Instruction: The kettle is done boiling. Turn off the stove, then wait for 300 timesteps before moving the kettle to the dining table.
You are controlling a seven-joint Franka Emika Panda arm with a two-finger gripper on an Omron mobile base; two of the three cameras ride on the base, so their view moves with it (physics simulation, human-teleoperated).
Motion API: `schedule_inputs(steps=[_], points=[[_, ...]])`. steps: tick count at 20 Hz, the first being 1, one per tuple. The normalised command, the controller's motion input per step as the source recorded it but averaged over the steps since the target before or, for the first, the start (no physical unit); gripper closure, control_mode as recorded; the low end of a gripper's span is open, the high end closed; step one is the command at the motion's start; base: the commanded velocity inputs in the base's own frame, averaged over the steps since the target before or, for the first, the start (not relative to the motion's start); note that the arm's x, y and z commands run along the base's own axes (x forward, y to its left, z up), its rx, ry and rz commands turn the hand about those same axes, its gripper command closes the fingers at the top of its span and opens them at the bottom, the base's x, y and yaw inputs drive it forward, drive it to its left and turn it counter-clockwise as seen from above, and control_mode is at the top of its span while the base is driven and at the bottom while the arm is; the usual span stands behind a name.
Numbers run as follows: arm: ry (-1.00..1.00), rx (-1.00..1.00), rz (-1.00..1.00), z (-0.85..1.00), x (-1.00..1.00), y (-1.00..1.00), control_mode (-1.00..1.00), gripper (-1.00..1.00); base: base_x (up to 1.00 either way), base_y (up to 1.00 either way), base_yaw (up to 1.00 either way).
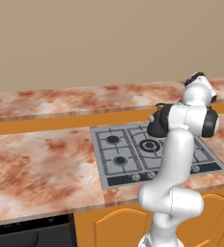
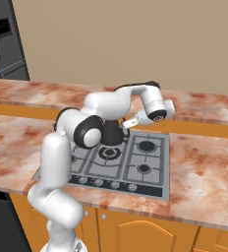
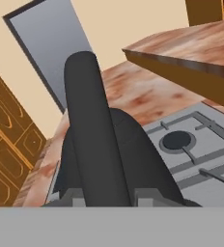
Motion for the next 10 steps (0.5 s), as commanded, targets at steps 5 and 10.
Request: schedule_inputs(steps=[5,10], points=[[-0.01,0.00,-0.07,0.40,-0.42,-0.02,-1.00,1.00,0.00,0.00,0.00],[-0.06,0.00,-0.06,0.16,-0.46,0.00,-1.00,1.00,0.00,0.00,0.00]])
